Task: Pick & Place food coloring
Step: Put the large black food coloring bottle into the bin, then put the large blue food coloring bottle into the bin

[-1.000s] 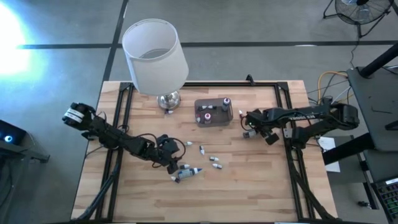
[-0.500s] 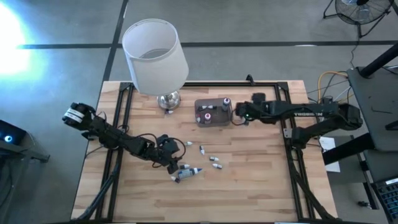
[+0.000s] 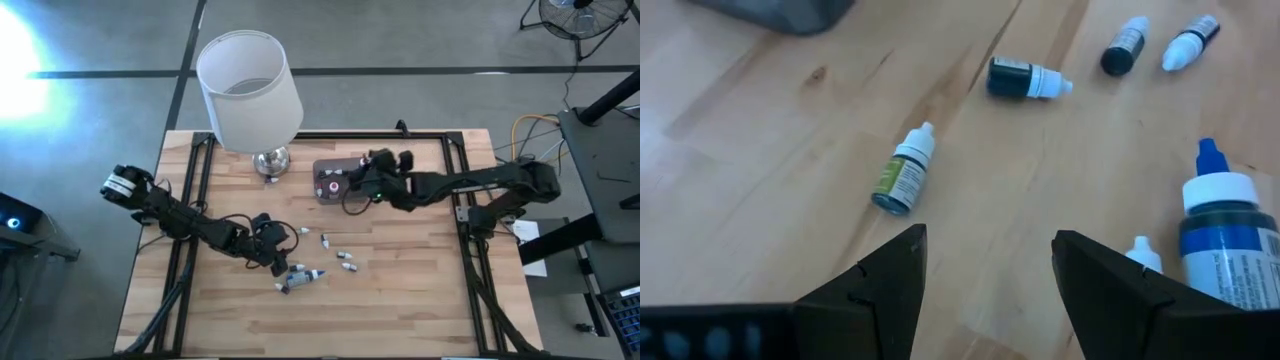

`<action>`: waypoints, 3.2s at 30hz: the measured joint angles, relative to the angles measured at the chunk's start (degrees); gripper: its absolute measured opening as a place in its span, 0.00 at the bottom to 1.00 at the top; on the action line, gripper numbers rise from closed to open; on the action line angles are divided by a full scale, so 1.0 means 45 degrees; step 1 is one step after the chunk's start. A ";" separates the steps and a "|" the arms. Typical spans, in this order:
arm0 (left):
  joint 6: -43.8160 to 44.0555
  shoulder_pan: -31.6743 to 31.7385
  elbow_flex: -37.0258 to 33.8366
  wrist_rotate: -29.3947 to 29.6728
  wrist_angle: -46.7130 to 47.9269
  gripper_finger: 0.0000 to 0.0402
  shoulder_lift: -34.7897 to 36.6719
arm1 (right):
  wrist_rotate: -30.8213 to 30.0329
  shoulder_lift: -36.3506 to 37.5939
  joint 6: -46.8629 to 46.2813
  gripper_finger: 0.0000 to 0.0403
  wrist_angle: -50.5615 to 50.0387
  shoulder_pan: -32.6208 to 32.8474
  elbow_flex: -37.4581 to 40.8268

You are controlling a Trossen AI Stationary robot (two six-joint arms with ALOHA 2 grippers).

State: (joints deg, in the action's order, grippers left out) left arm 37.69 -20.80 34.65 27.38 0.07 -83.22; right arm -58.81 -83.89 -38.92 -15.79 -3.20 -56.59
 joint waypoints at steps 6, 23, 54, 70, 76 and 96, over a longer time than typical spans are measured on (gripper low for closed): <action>0.0005 0.0002 0.0046 0.0000 0.0000 0.48 0.0000 | -0.1034 -0.1158 -0.0241 0.29 0.1345 0.0136 0.0513; 0.0024 0.0015 0.0053 -0.0112 -0.0007 0.48 0.0000 | -0.3472 -0.3831 -0.2034 0.32 0.3591 0.0689 0.1134; 0.0364 0.0032 0.0052 -0.1357 0.0002 0.48 0.0000 | 0.5685 0.1799 -0.1281 0.42 0.0276 0.2072 0.2391; -0.3364 -0.0663 0.1593 -0.6361 0.1832 0.48 0.0005 | 0.9202 -0.2231 0.2829 0.45 0.0342 0.5542 0.0435; -0.1204 -0.1489 0.2160 -0.4689 0.2485 0.48 -0.0080 | 0.9753 -0.4824 0.5414 0.46 0.0314 0.5553 -0.1759; 0.3106 -0.2562 0.3399 -0.2531 0.2472 0.48 -0.2556 | 1.0031 -0.7626 0.9141 0.46 -0.1047 0.5425 -0.5198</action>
State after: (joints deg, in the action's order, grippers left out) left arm 51.67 -32.33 49.95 15.99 11.19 -94.72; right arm -13.67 -118.21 2.22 -20.50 21.21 -79.99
